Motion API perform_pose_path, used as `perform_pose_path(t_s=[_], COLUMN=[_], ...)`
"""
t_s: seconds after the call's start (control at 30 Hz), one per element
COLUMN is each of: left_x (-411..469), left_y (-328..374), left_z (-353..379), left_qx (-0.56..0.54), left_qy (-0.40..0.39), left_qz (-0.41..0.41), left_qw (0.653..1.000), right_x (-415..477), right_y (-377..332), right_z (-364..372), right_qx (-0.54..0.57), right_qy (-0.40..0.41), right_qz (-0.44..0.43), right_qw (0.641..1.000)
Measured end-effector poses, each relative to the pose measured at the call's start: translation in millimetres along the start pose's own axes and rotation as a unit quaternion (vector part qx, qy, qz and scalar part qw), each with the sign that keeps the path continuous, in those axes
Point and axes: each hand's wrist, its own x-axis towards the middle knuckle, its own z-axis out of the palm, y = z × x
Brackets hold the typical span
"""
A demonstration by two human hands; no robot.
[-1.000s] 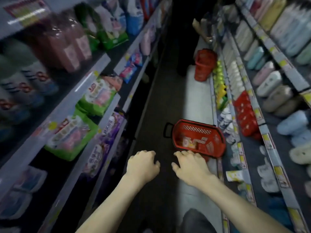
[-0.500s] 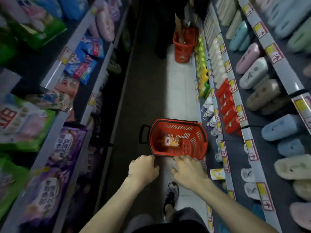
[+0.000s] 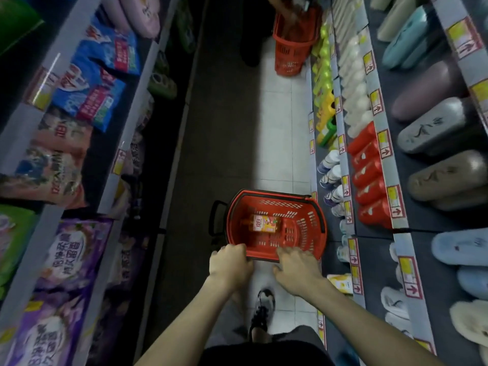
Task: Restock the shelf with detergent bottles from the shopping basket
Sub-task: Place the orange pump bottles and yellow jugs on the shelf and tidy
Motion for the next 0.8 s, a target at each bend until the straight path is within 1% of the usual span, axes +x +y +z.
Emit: perform_pose_path(t_s=[0.23,0.43,0.6,0.7,0.8], left_x=[88.7,157.8,210.5,247.2,291.8], left_y=[-11.0,-20.8,-22.5,-20.5,-20.0], left_z=[-15.3,-7.4,21.5,49.6,87.7], left_qx=[0.019,0.03,-0.005,-0.02,-0.03], left_qy=[-0.03,-0.064,-0.09,-0.088,-0.085], left_qz=[0.027,0.019,-0.012,-0.034,-0.061], left_qw=[0.999,0.997,0.996,0.995,0.994], right_x=[85.8,151.3,199.6,235.9,279.2], right_y=[-14.1,2.5,36.7,59.1,80.4], right_z=[-10.3,-10.1,10.1,30.6,63.8], right_qx=[0.02,0.021,-0.038,-0.06,-0.07], right_qy=[-0.033,-0.068,-0.104,-0.12,-0.125], right_qz=[0.045,0.074,0.071,0.07,0.048], right_qw=[0.998,0.995,0.991,0.988,0.989])
